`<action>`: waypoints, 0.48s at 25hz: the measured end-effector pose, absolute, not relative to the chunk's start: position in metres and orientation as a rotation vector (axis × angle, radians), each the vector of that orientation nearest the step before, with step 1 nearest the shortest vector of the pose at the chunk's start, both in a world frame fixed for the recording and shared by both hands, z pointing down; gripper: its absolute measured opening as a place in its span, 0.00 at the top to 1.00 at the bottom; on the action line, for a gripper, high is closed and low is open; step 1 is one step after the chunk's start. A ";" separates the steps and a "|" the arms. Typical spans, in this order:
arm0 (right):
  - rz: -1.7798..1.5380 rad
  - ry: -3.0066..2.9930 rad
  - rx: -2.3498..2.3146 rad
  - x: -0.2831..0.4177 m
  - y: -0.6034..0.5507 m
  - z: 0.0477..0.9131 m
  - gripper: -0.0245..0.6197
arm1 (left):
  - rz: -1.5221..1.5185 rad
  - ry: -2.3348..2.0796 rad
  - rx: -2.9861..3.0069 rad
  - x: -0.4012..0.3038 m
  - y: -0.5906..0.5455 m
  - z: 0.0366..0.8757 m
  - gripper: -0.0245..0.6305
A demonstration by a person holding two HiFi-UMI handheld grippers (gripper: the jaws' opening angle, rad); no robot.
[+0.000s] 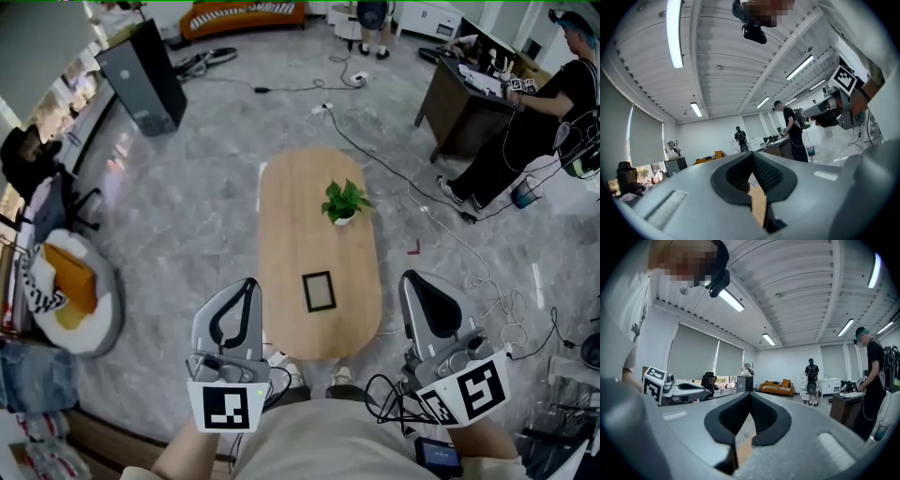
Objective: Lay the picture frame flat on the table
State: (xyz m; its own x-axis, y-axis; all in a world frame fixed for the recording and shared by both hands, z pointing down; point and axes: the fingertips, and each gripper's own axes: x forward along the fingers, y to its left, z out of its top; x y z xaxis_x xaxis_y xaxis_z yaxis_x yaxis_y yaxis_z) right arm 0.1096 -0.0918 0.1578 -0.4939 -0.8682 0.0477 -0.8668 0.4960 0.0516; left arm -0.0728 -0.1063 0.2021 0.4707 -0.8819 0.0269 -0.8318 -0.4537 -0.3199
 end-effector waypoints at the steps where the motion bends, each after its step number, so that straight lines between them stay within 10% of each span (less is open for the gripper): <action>1: -0.048 -2.658 1.537 0.108 -0.089 0.157 0.96 | -0.257 1.477 -2.470 -0.073 -0.105 0.201 0.93; 12: -0.074 -2.666 1.522 0.104 -0.083 0.156 0.96 | -0.266 1.448 -2.464 -0.067 -0.097 0.193 0.93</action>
